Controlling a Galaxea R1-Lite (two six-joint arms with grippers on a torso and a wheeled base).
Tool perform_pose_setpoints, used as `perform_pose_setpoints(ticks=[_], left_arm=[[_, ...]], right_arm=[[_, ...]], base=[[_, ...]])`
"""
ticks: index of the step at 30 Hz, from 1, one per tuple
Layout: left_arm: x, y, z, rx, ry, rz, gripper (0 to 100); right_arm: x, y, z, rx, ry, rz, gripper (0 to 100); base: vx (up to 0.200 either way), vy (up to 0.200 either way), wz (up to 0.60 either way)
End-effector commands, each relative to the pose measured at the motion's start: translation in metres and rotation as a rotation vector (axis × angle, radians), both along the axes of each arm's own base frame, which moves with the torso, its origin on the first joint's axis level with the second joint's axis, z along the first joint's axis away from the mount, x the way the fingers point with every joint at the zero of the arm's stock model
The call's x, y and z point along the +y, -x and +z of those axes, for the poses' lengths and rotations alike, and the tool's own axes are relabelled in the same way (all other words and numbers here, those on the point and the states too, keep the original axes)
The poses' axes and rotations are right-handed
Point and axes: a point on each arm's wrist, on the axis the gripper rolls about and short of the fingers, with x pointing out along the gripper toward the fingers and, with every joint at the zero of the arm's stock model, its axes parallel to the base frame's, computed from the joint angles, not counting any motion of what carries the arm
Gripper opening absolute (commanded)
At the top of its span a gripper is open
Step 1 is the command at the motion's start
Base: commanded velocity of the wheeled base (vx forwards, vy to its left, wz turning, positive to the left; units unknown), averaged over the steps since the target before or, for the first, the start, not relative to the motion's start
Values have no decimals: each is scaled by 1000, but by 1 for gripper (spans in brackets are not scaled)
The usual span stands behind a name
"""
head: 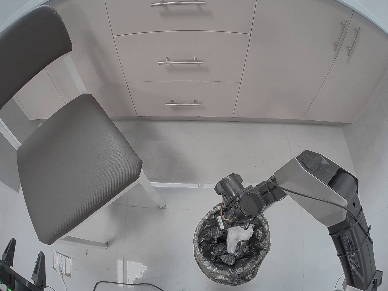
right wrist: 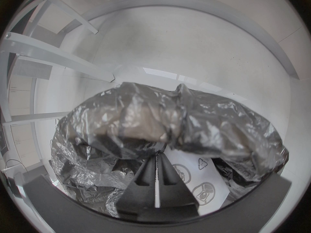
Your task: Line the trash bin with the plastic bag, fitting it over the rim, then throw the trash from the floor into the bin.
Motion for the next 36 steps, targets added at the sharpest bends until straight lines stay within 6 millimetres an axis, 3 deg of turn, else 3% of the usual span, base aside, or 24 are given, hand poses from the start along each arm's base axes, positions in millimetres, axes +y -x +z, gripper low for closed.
perform_pose_setpoints(ticks=[1,7,23,36], left_arm=[[0,0,-5,4,-3,1,100],[0,0,-5,4,-4,1,100],[0,0,-5,4,-6,-1,100],[0,0,-5,4,-4,-1,100]], right_arm=[[0,1,-3,3,6,-1,0],[0,0,-3,-17,-10,-10,0],[5,-16,-3,-84,-82,-121,0],[11,-56,3,-56,-169,-115,0]], base=[[-200,0,0],[-200,0,0],[0,0,0],[0,0,0]])
